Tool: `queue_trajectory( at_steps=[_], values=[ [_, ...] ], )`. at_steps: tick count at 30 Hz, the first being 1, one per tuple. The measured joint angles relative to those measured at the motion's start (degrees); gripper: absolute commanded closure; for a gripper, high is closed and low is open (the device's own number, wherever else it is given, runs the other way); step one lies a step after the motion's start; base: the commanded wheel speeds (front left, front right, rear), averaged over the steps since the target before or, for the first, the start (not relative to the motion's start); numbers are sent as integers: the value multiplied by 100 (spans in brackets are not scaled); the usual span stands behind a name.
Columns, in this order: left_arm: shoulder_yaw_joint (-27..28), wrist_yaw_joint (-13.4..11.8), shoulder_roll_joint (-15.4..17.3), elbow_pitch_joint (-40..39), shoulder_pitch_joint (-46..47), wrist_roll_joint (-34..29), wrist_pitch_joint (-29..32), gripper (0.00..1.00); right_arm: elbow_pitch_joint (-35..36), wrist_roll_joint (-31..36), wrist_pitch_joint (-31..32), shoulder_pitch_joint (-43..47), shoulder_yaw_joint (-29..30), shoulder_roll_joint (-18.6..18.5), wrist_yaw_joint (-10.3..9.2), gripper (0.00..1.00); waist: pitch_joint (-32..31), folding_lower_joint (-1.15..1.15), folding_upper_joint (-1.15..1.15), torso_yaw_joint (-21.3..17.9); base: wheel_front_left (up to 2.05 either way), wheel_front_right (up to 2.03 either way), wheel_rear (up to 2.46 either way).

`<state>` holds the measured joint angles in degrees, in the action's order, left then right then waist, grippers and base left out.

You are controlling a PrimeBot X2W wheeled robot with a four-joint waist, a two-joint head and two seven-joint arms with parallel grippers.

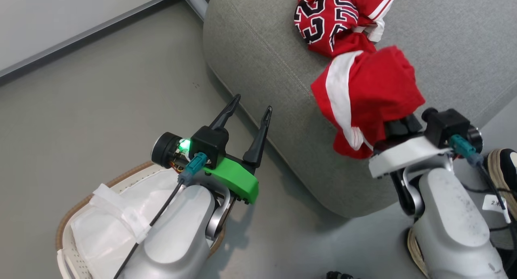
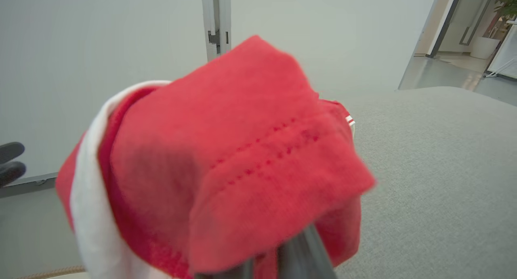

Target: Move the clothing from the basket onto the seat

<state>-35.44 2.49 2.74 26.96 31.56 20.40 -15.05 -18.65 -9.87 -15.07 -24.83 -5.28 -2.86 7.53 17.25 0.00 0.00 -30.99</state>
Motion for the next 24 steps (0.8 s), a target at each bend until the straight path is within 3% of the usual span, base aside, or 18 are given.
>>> queue_trajectory(
  at_steps=[5, 15, 24],
  values=[
    [138, -26, 11, 40, -1, -156, 0, 0, -136, 437, -1, -793, 238, -85, 0, 100, 174, 0, 0, 11, 0, 0, 0],
    [203, 36, 19, 46, 195, -382, 1, 0, -460, 907, -1, -2183, 665, -1054, 0, 100, 628, 0, 0, 298, 0, 0, 0],
    [229, 82, 26, -41, 417, -566, 1, 0, -1244, 1388, -1, -3141, 1181, -1647, 0, 100, 1130, 0, 0, 650, 0, 0, 0]
  ],
)
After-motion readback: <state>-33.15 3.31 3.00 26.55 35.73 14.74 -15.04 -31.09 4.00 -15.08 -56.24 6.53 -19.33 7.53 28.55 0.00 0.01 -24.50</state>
